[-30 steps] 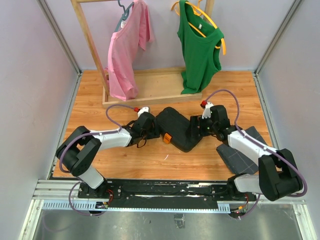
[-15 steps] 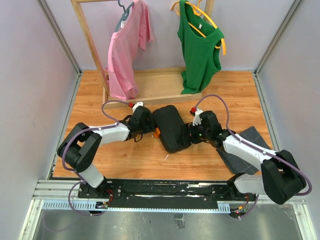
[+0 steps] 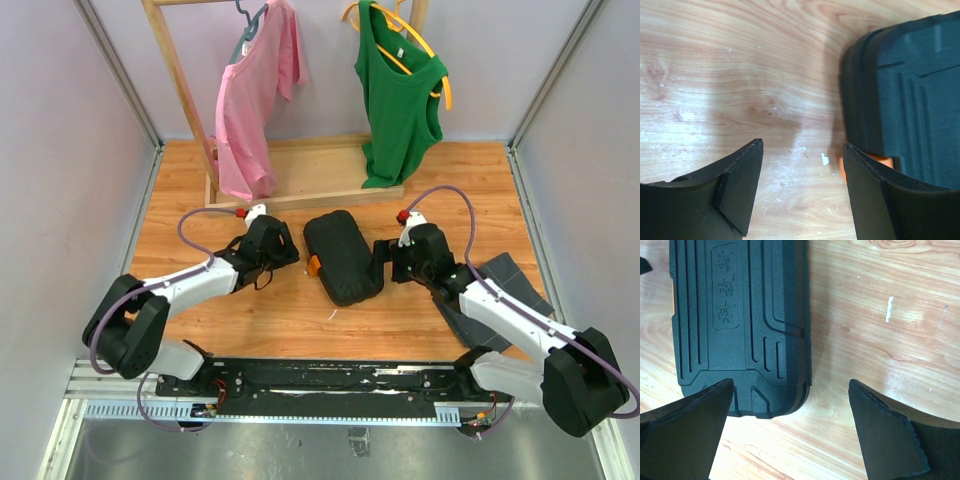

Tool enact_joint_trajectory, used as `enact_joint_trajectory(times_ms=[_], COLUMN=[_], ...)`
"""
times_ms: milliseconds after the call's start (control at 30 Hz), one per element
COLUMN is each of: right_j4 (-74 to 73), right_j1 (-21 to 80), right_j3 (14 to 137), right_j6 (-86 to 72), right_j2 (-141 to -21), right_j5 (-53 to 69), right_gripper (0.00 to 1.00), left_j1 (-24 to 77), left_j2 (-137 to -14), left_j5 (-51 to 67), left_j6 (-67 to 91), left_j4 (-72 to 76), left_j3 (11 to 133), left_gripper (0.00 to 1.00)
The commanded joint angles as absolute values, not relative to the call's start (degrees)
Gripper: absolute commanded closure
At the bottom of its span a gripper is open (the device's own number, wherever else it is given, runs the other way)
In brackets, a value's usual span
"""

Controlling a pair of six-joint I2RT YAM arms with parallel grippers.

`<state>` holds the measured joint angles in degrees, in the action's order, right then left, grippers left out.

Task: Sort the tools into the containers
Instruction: Close the storage box at the center of the board.

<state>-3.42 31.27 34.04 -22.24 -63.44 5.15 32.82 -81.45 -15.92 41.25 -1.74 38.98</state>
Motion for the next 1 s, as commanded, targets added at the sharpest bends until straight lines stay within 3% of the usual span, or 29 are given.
enact_joint_trajectory(times_ms=[0,133,467,800,967], right_j4=[-3.47,-2.74,-0.54,6.43,7.21], right_j1=[31.88,31.89,31.9,32.43,34.7], right_j3=[34.5,34.47,35.07,34.24,34.01], right_j6=[-21.8,-21.96,-21.93,-24.05,-24.87], right_j2=[-63.42,-65.17,-69.67,-73.66,-74.89], right_j5=[2.03,2.99,5.31,22.14,24.92], right_gripper=[0.01,0.01,0.01,0.01,0.01], left_j1=[32.56,32.96,37.34,38.85,38.85], left_j2=[-76.93,-74.49,-78.29,-80.92,-81.37], left_j5=[-12.48,-7.38,-9.86,-7.53,-7.56], left_j6=[44.77,48.59,52.47,54.27,53.89], left_j4=[-0.87,2.0,-2.49,-0.33,-0.36], left_j3=[38.34,38.08,43.5,42.6,42.8], left_gripper=[0.31,0.28,0.22,0.23,0.23])
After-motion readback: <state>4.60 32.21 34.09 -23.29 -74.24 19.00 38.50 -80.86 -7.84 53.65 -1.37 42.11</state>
